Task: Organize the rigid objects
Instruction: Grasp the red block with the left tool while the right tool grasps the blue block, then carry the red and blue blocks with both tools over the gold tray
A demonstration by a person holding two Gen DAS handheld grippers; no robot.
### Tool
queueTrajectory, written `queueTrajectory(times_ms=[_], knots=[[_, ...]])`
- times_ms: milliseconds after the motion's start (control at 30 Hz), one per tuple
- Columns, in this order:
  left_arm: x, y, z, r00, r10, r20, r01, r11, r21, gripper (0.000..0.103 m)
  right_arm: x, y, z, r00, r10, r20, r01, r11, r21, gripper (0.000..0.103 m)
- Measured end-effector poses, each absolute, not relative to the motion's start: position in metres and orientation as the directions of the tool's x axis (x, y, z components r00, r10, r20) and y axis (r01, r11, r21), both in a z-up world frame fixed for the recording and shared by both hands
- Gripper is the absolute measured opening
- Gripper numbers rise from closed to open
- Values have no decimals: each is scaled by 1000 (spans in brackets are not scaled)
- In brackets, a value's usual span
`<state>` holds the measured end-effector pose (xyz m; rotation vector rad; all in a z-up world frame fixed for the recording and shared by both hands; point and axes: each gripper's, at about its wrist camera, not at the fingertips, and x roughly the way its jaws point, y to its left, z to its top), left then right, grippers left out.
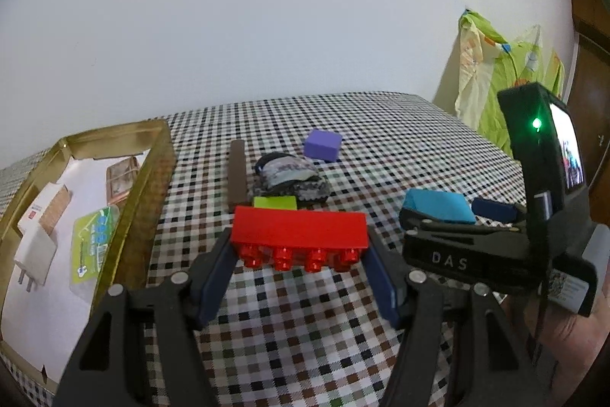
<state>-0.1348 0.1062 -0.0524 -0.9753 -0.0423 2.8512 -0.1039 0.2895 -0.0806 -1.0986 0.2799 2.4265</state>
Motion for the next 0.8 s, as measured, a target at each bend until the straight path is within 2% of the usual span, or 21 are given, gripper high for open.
queueTrajectory(times_ms=[167, 233, 400, 800], knots=[[-134, 100, -51, -793, 101, -600, -73, -995, -71, 64, -109, 290, -83, -580, 289, -762, -456, -890, 9, 93], [-134, 97, -52, -794, 95, -600, -59, -995, -79, 64, -110, 288, -83, -586, 277, -762, -443, -896, 14, 74], [-133, 93, -52, -798, 84, -596, -41, -996, -85, 64, -111, 282, -82, -601, 258, -756, -418, -908, 24, 73], [-130, 90, -51, -804, 75, -590, -30, -996, -85, 64, -95, 267, -63, -717, 259, -647, -351, -936, 15, 74]])
